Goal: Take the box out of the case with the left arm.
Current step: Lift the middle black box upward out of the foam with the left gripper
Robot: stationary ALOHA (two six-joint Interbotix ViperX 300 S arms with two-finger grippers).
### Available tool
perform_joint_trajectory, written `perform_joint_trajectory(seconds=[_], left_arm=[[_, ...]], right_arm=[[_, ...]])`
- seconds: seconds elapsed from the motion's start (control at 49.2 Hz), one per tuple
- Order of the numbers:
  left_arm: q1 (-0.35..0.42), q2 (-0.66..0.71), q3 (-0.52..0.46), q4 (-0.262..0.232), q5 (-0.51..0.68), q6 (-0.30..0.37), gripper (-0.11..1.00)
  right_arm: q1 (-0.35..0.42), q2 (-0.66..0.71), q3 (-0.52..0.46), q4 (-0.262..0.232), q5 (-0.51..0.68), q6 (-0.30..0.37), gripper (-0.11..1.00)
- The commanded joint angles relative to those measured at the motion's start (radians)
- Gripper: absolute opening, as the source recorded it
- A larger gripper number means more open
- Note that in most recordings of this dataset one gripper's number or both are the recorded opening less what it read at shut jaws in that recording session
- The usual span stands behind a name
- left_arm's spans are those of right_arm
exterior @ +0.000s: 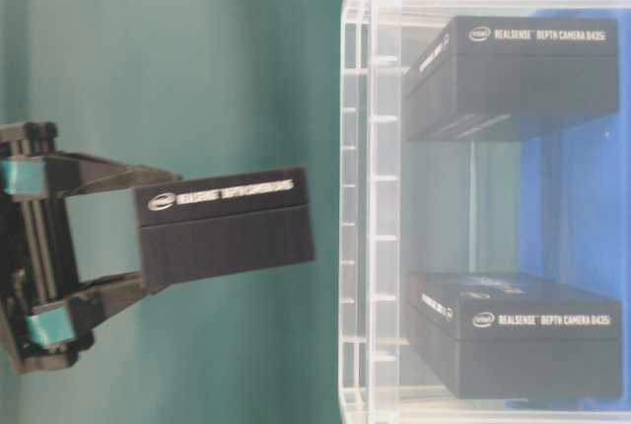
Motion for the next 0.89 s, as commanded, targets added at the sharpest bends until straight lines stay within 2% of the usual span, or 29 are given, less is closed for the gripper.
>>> perform_joint_trajectory(seconds=[0.0, 0.873], left_arm=[[0.003, -0.037, -0.04, -0.002, 0.011, 0.0, 0.61], [0.012, -0.035, -0.04, -0.002, 0.009, 0.0, 0.61]], right_arm=[[0.0, -0.002, -0.008, -0.005, -0.009, -0.002, 0.0], [0.0, -0.002, -0.008, -0.003, -0.011, 0.0, 0.0]])
